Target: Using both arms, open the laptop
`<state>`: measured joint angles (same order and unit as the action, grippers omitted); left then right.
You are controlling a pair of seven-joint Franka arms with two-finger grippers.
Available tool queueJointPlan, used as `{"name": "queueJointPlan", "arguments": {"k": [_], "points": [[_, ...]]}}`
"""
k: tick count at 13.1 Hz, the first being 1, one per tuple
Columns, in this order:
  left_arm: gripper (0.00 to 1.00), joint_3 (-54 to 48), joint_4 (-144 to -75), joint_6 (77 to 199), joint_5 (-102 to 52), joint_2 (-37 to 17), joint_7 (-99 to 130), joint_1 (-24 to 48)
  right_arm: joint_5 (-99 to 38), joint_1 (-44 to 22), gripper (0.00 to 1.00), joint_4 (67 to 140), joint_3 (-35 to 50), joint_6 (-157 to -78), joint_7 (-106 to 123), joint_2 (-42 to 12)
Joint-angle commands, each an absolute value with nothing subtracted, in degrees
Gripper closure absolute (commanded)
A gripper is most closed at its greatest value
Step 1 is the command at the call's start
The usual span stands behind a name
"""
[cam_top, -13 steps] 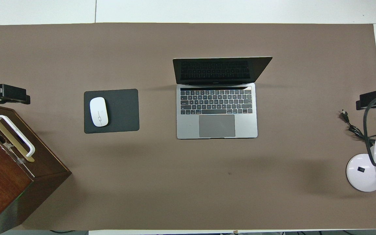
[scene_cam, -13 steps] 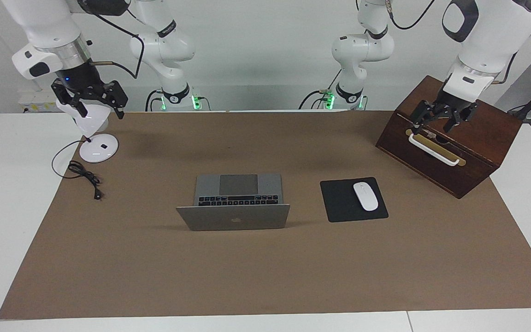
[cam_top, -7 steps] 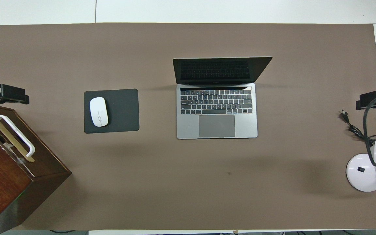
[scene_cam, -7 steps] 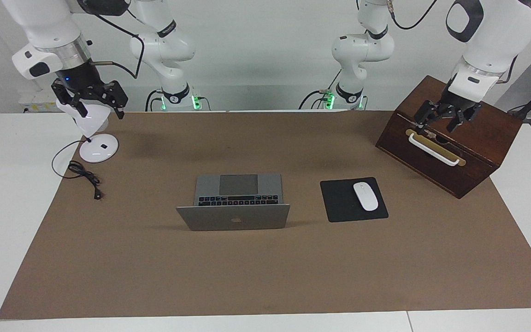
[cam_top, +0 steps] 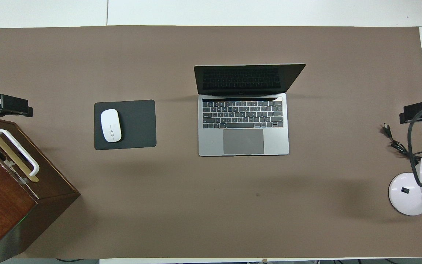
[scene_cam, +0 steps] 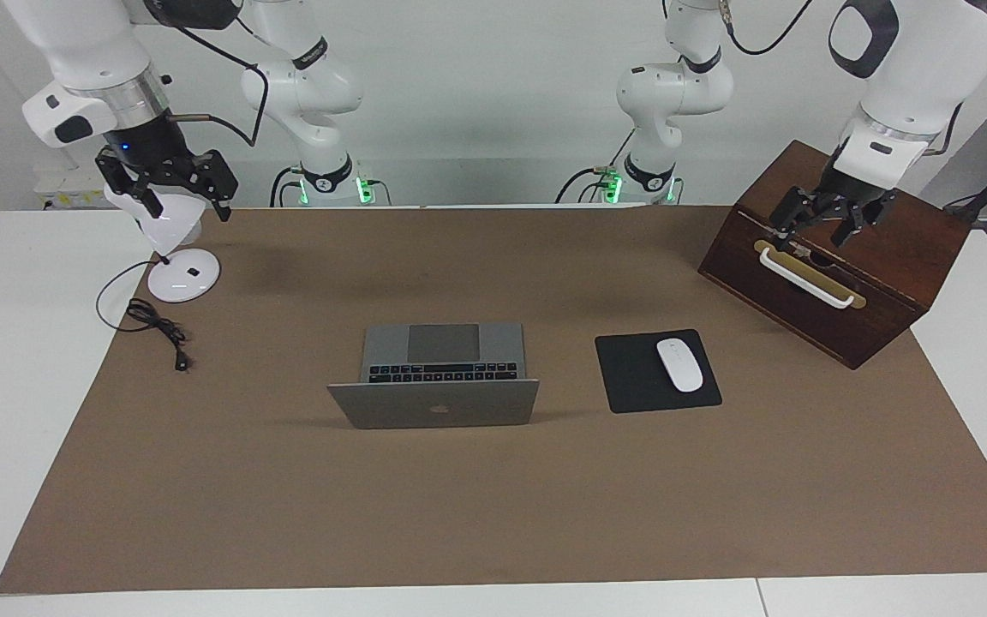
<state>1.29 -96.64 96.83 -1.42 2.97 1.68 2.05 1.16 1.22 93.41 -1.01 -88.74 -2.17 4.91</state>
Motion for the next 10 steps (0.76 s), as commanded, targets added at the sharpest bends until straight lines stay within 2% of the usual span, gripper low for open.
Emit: {"name": "queueJointPlan", "arguments": {"k": [1,10], "points": [[0.00,1.93,-97.21,97.73,-0.79,3.52,1.32,3.25,2.02,2.11,0.00,94.92,-0.17,-89.38,-0.97,6.24],[0.00,2.02,-97.03,97.47,-0.79,3.34,1.41,3.08,2.02,1.76,0.00,94.92,-0.09,-89.47,-0.97,6.24]]}}
